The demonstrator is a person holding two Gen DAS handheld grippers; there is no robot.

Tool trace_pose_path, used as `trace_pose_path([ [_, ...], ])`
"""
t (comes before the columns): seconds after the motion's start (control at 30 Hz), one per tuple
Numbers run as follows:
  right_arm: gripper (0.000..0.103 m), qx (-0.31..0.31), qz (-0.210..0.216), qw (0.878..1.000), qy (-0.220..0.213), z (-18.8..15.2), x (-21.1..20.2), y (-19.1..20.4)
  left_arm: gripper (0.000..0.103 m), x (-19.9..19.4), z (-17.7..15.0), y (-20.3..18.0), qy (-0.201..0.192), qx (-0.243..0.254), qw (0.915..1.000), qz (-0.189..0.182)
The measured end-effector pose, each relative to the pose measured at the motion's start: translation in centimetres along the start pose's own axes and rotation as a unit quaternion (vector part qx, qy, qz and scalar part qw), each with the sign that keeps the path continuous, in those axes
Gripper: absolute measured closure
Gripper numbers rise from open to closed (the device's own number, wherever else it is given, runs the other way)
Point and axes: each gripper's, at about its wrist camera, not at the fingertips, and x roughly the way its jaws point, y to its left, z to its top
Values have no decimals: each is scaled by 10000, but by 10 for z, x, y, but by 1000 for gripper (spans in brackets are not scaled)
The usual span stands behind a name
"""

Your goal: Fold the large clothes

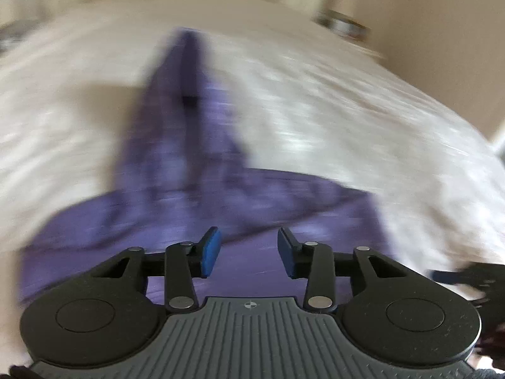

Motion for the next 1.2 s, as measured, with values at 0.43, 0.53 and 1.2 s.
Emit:
trace_pose_path([
  [0.43,66,-2975,48,9506,-883,-7,21,43,50,133,43,-129,1346,1792,9679,-1138],
  [0.53,94,-3106,237,9457,-924,-12,21,43,50,150,47,-135,1542,1826,9656,-1028],
  [1.2,84,2684,1097,9570,-4,-20,46,-48,98,185,82,-130,714,1436,9855,-552],
])
